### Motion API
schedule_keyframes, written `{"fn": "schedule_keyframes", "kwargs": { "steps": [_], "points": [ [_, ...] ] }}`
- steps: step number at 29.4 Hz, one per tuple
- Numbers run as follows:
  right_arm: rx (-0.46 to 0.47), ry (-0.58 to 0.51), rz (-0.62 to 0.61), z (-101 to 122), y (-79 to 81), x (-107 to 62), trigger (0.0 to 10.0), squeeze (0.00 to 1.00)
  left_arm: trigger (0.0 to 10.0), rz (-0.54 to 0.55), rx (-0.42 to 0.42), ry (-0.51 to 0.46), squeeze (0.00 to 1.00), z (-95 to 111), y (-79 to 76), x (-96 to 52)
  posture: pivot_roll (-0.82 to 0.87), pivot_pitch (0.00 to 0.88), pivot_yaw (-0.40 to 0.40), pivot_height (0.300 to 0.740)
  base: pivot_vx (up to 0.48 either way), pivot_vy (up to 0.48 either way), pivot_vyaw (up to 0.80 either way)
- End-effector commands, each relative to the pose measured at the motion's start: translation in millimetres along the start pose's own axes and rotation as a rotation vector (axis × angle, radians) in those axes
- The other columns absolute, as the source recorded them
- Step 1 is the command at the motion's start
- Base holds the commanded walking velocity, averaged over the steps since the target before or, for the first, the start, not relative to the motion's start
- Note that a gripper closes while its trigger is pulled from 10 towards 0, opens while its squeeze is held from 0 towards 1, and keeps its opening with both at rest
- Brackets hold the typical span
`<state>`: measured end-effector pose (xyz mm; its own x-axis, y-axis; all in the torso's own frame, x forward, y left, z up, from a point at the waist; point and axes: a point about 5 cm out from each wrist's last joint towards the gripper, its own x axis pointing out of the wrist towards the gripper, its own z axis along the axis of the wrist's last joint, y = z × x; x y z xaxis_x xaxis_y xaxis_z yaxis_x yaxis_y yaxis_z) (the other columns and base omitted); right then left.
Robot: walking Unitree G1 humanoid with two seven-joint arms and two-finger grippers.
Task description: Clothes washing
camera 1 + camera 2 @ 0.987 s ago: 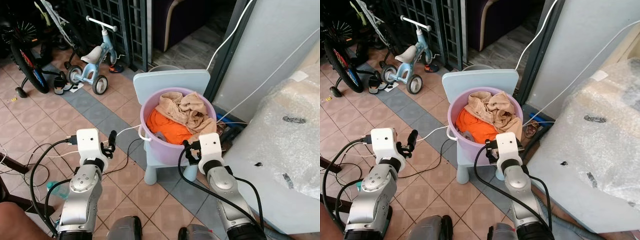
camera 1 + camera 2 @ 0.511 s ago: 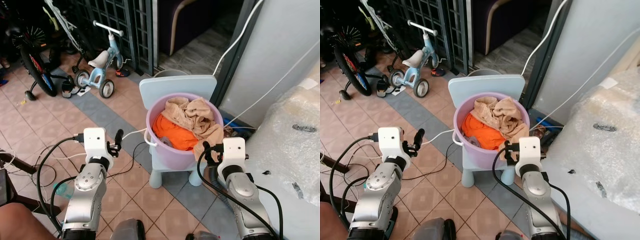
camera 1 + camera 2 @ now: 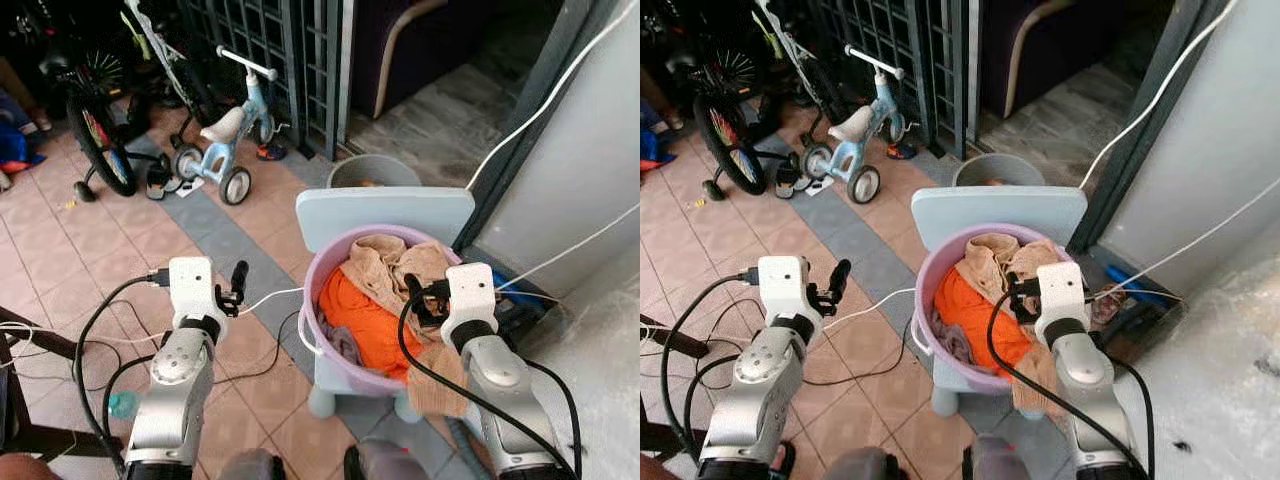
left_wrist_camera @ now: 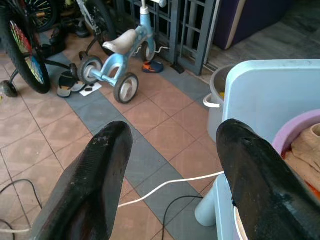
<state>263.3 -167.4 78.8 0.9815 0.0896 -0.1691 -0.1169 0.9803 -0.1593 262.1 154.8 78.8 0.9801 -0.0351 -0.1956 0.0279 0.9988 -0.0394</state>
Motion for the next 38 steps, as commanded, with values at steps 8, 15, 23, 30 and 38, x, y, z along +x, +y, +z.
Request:
{"fn": "schedule_keyframes", "kwargs": {
  "steps": [8, 15, 23, 30, 38],
  "points": [
    [-0.077, 0.117, 0.006, -10, 1.6, 4.4, 10.0, 0.00, 10.0, 0.028, -0.012, 0.052, 0.00, -7, 8.0, -4.6, -0.04, 0.137, 0.034, 0.740, 0.137, -0.041, 0.00],
    [-0.091, 0.198, 0.014, -21, -3.8, 4.1, 10.0, 0.00, 10.0, 0.001, 0.000, 0.091, 0.00, -11, 6.2, -9.2, -0.03, 0.136, 0.021, 0.740, 0.000, 0.000, 0.00],
    [-0.186, 0.368, 0.179, -40, -0.3, 1.6, 10.0, 0.00, 10.0, -0.008, 0.004, 0.109, 0.00, -13, 3.4, -11.2, -0.03, 0.133, 0.012, 0.740, 0.000, 0.000, 0.00],
    [-0.274, 0.431, 0.209, -44, -12.8, 5.6, 10.0, 0.00, 10.0, -0.019, 0.003, 0.125, 0.00, -14, 1.6, -11.1, -0.03, 0.138, 0.006, 0.740, 0.000, 0.000, 0.00],
    [-0.306, 0.488, 0.303, -51, -6.4, 11.2, 10.0, 0.00, 10.0, -0.025, 0.004, 0.136, 0.00, -14, 1.2, -11.6, -0.02, 0.142, 0.003, 0.740, 0.000, 0.000, 0.00]
  ]
}}
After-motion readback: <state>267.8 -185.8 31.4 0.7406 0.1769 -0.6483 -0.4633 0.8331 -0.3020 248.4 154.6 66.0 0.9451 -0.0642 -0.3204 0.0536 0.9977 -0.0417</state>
